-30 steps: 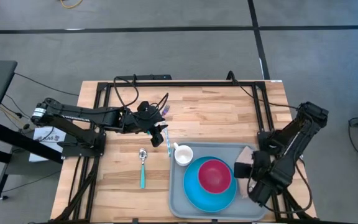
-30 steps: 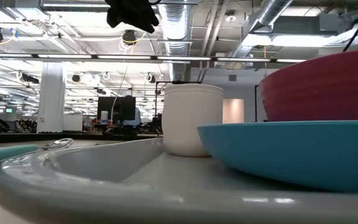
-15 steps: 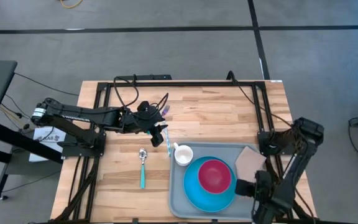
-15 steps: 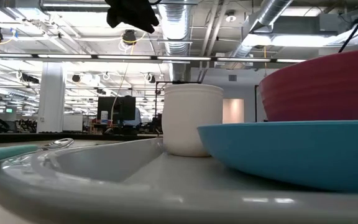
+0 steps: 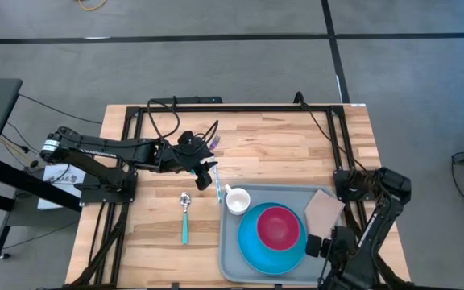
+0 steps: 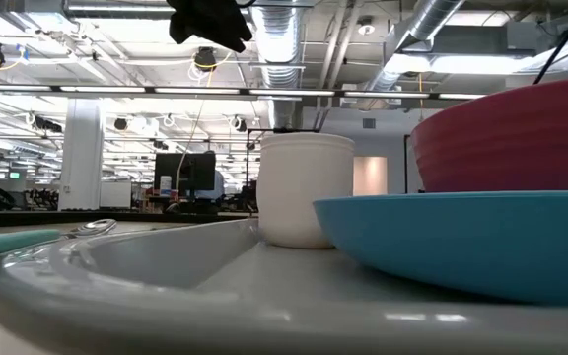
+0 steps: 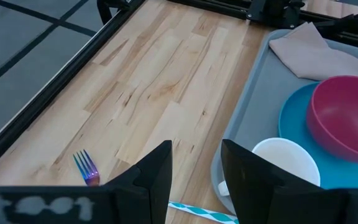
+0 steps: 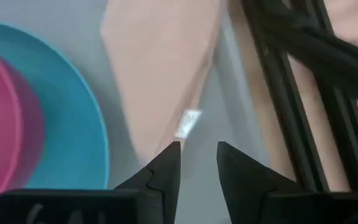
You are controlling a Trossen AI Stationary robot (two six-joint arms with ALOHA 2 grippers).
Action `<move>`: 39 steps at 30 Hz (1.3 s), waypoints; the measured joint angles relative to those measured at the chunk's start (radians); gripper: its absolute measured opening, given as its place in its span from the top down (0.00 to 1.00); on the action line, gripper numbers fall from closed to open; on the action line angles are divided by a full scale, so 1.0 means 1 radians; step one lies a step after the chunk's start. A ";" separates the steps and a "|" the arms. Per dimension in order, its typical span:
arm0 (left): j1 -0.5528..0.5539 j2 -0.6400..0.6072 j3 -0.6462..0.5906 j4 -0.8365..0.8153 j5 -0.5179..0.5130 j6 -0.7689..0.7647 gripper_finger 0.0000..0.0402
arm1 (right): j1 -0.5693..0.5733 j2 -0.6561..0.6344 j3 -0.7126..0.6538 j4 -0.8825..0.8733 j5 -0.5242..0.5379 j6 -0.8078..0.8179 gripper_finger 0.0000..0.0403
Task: Set up tray
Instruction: Put the brown napkin on the gray tray
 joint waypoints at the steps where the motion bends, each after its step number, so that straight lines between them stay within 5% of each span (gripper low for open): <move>1: 0.000 0.000 0.000 0.000 0.000 0.000 0.68 | 0.004 -0.001 0.000 -0.001 0.018 -0.014 0.76; 7: 0.000 0.000 0.000 0.000 0.000 0.000 0.68 | 0.009 -0.063 -0.054 0.000 0.216 -0.124 0.76; 21: 0.000 0.000 0.000 0.000 0.000 0.000 0.68 | -0.048 -0.067 -0.067 0.003 0.101 -0.066 0.76; 30: 0.000 0.000 0.000 0.000 0.000 0.000 0.68 | 0.022 -0.067 -0.072 0.054 0.083 -0.045 0.76; 34: 0.000 0.000 0.000 0.000 0.000 0.000 0.68 | 0.073 -0.067 -0.072 0.036 -0.049 -0.085 0.76; 39: 0.000 0.000 0.000 0.000 0.000 0.000 0.68 | 0.103 -0.067 -0.071 0.081 -0.090 -0.179 0.76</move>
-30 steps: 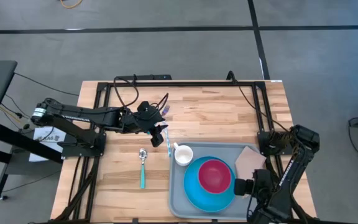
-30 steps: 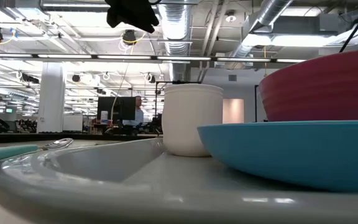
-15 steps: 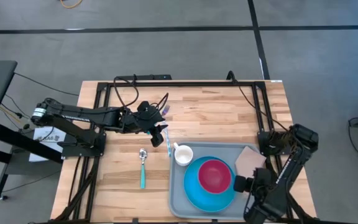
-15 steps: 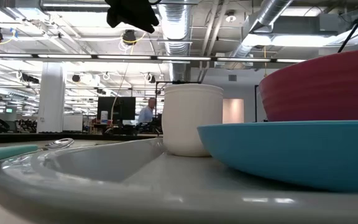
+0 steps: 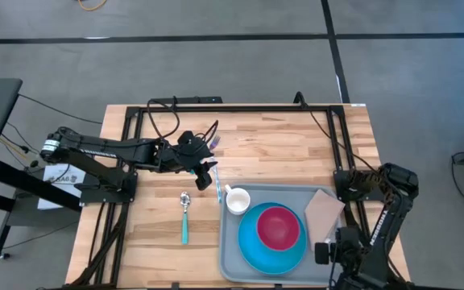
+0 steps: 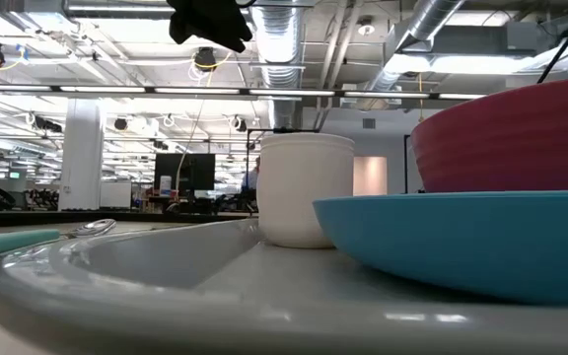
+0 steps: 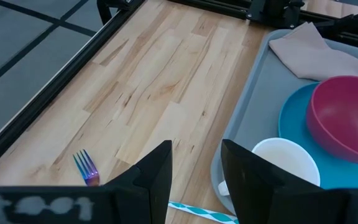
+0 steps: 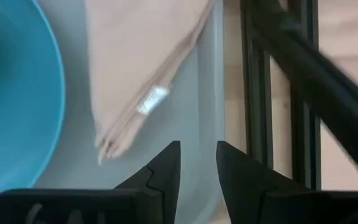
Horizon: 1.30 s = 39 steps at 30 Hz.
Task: Set up tray
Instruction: Put the brown napkin on the gray tray
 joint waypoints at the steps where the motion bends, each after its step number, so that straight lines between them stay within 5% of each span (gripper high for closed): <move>1: 0.000 0.000 0.000 0.000 0.000 0.000 0.68 | 0.002 0.000 0.000 0.016 -0.015 0.007 0.76; 30: 0.000 0.000 0.000 0.000 0.000 0.000 0.68 | -0.178 0.019 -0.001 0.127 -0.048 -0.058 0.76; 39: 0.000 0.000 0.000 0.000 0.000 0.000 0.68 | -0.182 0.019 -0.001 0.156 0.166 -0.099 0.76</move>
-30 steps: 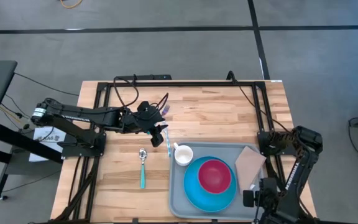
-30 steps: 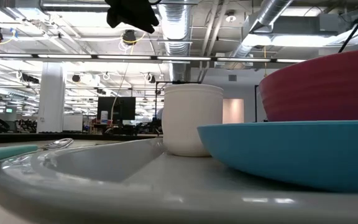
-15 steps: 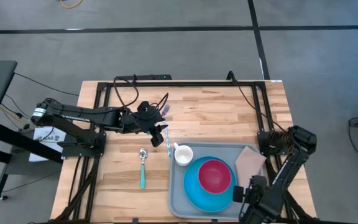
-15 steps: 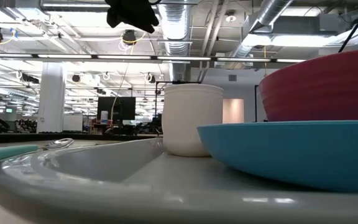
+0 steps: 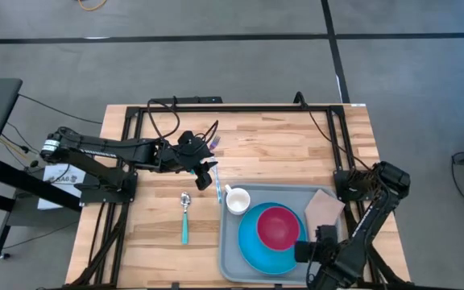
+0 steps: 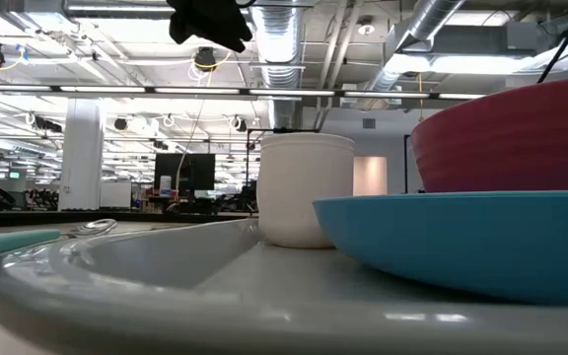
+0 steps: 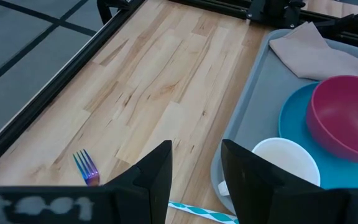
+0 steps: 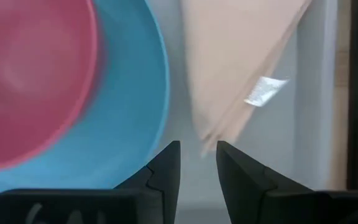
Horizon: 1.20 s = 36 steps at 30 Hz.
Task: Set up tray
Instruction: Put the brown napkin on the gray tray
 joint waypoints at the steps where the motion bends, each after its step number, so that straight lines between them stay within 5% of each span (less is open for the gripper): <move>1: 0.000 0.000 0.000 0.000 0.000 0.000 0.68 | -0.005 0.000 0.000 0.000 0.000 0.000 0.76; 12: 0.000 0.000 0.000 0.000 0.000 0.000 0.68 | -0.104 0.006 0.000 -0.021 0.004 -0.052 0.76; 21: 0.000 0.000 0.000 0.000 0.000 0.000 0.68 | -0.228 0.006 0.000 0.013 0.030 -0.518 0.76; 29: 0.000 0.000 0.000 0.000 0.002 0.000 0.68 | -0.343 0.006 -0.042 0.066 0.009 -0.721 0.76; 36: 0.000 0.000 0.000 0.000 0.002 0.000 0.68 | -0.365 0.002 -0.051 0.020 -0.121 -0.786 0.76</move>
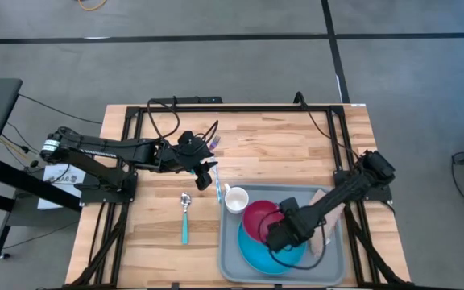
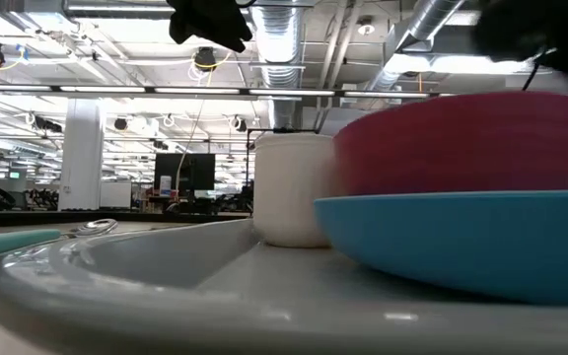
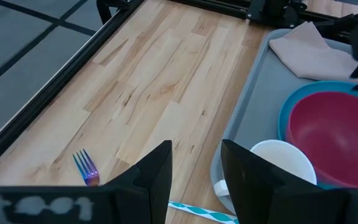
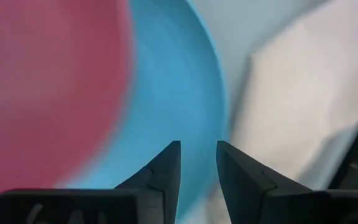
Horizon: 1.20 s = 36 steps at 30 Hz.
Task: Set up tray
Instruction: Put the brown napkin on the gray tray
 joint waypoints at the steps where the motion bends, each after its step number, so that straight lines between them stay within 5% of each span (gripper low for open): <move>1: 0.000 0.000 0.000 0.000 0.000 0.000 0.68 | 0.014 -0.005 0.000 -0.013 -0.014 -0.001 0.76; 6: 0.000 0.000 0.000 0.000 0.000 0.000 0.68 | 0.107 -0.039 0.000 -0.044 -0.080 0.099 0.76; 14: 0.000 0.000 0.000 0.000 -0.001 -0.011 0.68 | 0.338 -0.057 0.001 0.021 -0.018 0.580 0.69; 27: 0.000 0.000 0.000 0.004 -0.002 -0.014 0.68 | 0.356 0.054 -0.005 0.023 -0.028 0.631 0.47; 36: 0.000 0.000 0.000 0.003 0.000 -0.014 0.68 | 0.287 0.117 -0.006 0.066 -0.032 0.627 0.44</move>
